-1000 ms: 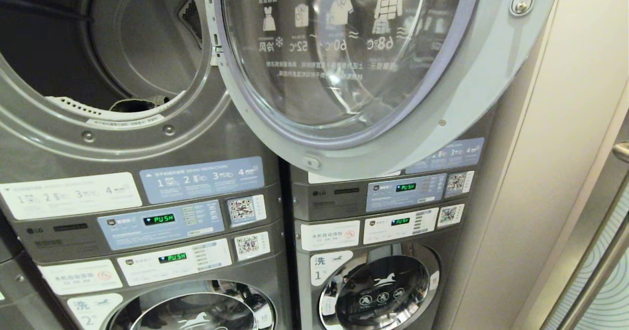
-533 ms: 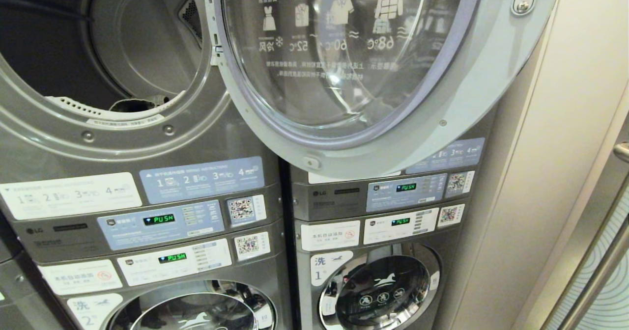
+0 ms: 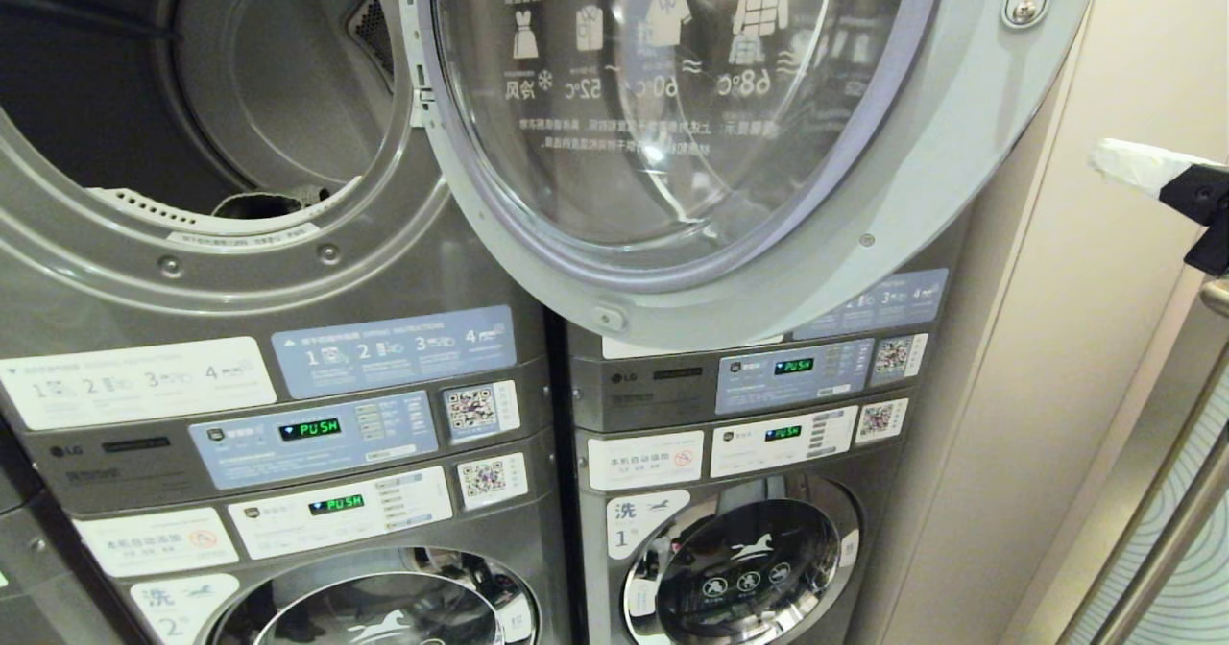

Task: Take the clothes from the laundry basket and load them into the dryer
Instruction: Close the dryer

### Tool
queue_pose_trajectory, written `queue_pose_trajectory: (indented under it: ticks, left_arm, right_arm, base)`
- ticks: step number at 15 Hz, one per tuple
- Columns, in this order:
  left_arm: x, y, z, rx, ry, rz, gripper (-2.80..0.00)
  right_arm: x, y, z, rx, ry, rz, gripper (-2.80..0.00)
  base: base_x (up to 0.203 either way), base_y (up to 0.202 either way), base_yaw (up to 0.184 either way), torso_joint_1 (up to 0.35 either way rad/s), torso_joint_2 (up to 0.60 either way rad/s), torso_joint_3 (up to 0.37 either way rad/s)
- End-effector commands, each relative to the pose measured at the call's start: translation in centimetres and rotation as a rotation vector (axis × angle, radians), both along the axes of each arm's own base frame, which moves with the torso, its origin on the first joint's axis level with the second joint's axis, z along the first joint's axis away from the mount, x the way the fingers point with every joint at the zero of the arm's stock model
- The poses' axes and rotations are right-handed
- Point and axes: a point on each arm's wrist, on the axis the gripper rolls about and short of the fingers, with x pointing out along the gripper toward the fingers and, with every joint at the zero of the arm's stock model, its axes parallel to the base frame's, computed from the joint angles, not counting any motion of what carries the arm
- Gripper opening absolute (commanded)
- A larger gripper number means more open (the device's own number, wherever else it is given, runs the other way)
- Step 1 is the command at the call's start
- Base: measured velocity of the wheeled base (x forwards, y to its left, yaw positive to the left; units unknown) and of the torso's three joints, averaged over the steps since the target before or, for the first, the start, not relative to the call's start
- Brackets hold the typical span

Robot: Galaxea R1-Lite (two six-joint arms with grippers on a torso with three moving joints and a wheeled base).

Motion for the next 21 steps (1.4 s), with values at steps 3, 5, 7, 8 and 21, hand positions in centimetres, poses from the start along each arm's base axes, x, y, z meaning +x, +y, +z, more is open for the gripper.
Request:
queue_pose_trajectory:
  ticks: [3, 5, 7, 8, 21]
  left_arm:
    - [0.0, 0.0, 0.0, 0.0, -0.001, 0.001, -2.8]
    - [0.0, 0.0, 0.0, 0.0, 0.0, 0.001, -2.8]
    - [0.0, 0.0, 0.0, 0.0, 0.0, -0.001, -2.8]
    - [0.0, 0.0, 0.0, 0.0, -0.001, 0.001, -2.8]
    - [0.0, 0.0, 0.0, 0.0, 0.0, 0.0, -2.8]
  right_arm:
    - [2.1, 0.2, -0.9, -0.008, 0.012, 0.028, -2.8]
    - [3.8, 0.3, -1.3, -0.011, -0.008, 0.033, -2.8]
    - [4.1, 1.7, -1.4, -0.013, -0.026, 0.109, -2.8]
    - [4.0, 2.5, -1.4, -0.014, -0.028, 0.151, -2.8]
    - [-3.9, 14.5, 1.4, 0.031, -0.074, 0.612, -2.8]
  base:
    - [0.0, 0.0, 0.0, 0.0, 0.0, 0.0]
    - [0.0, 0.0, 0.0, 0.0, 0.0, 0.0]
    - [0.0, 0.0, 0.0, 0.0, 0.0, 0.0]
    - [0.0, 0.0, 0.0, 0.0, 0.0, 0.0]
    - [0.0, 0.0, 0.0, 0.0, 0.0, 0.0]
